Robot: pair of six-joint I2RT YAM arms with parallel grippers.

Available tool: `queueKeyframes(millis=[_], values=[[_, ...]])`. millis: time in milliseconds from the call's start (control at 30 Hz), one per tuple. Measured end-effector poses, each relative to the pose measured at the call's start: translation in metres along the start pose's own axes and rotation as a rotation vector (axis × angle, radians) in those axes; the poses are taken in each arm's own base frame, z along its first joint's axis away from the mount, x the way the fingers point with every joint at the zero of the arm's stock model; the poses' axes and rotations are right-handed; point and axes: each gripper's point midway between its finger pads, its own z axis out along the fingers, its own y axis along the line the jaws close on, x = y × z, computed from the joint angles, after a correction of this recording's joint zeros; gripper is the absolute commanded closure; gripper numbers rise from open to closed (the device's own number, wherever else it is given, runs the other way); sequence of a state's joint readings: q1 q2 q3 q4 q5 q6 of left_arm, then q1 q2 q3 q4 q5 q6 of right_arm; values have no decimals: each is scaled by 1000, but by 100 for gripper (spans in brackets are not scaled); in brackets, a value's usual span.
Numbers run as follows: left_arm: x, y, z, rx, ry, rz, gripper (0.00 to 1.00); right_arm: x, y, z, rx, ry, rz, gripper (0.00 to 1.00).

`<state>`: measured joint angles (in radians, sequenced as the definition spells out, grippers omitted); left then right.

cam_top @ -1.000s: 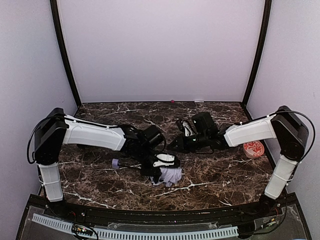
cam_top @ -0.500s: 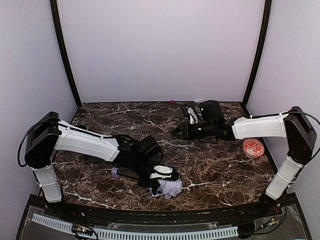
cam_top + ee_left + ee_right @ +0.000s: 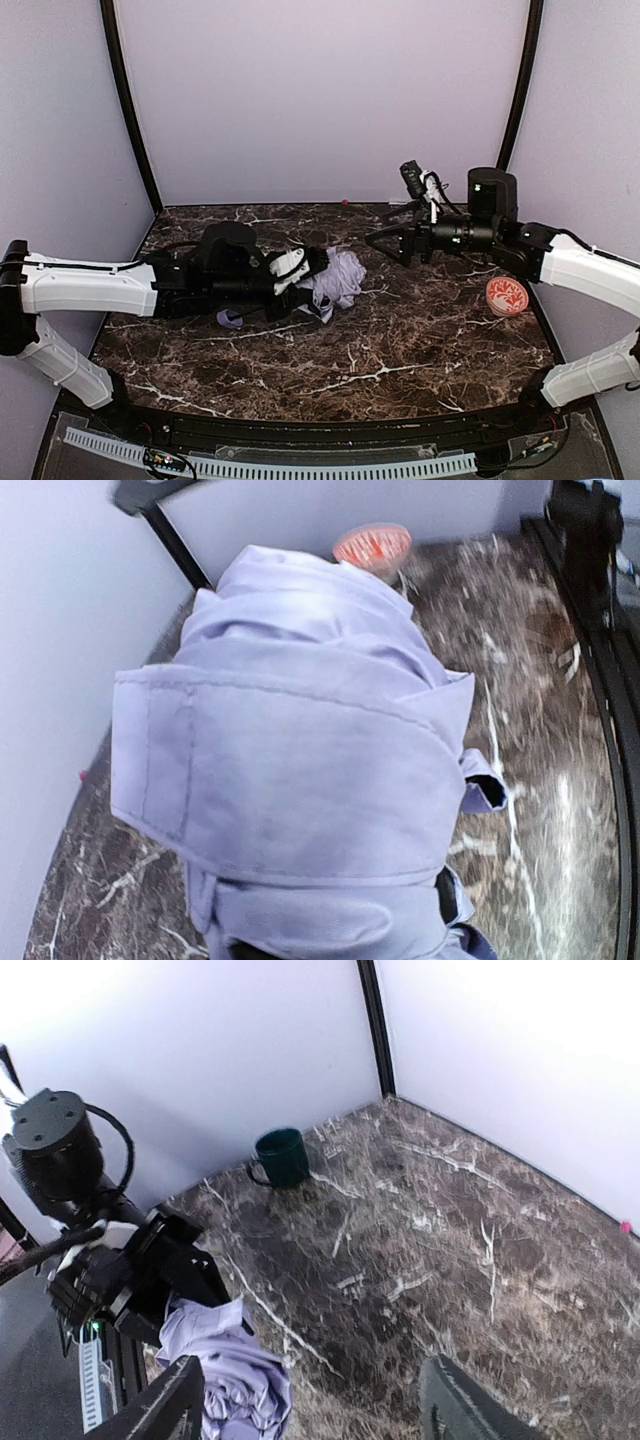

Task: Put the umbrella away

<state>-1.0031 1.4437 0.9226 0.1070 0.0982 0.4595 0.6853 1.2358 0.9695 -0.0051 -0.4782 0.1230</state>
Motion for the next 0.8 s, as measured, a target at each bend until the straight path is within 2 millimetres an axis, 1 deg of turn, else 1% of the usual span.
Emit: queueKeyframes(millis=[33, 67, 100, 167, 233, 300, 400, 467, 667, 800], values=[[-12, 6, -6, -21, -50, -20, 100, -8, 7, -7, -19, -32, -26, 0], [-34, 16, -20, -58, -145, -52, 100, -15, 14, -13, -41, -64, -56, 0], [-39, 20, -23, -69, -169, -59, 100, -21, 22, -18, -71, -98, -79, 0], [-63, 28, -40, -105, -280, -85, 100, -31, 38, -25, -139, -159, -119, 0], [-81, 32, -53, -122, -369, -96, 100, -34, 56, -30, -213, -209, -151, 0], [-95, 34, -61, -122, -444, -103, 100, -35, 70, -28, -263, -231, -171, 0], [-107, 33, -67, -103, -506, -113, 100, -37, 84, -21, -312, -251, -191, 0], [-112, 33, -70, -97, -529, -119, 100, -35, 90, -14, -333, -253, -191, 0], [-121, 29, -74, -67, -576, -119, 100, -30, 101, 11, -385, -251, -176, 0], [-121, 20, -69, -12, -586, -116, 100, -38, 104, 23, -401, -271, -172, 0]])
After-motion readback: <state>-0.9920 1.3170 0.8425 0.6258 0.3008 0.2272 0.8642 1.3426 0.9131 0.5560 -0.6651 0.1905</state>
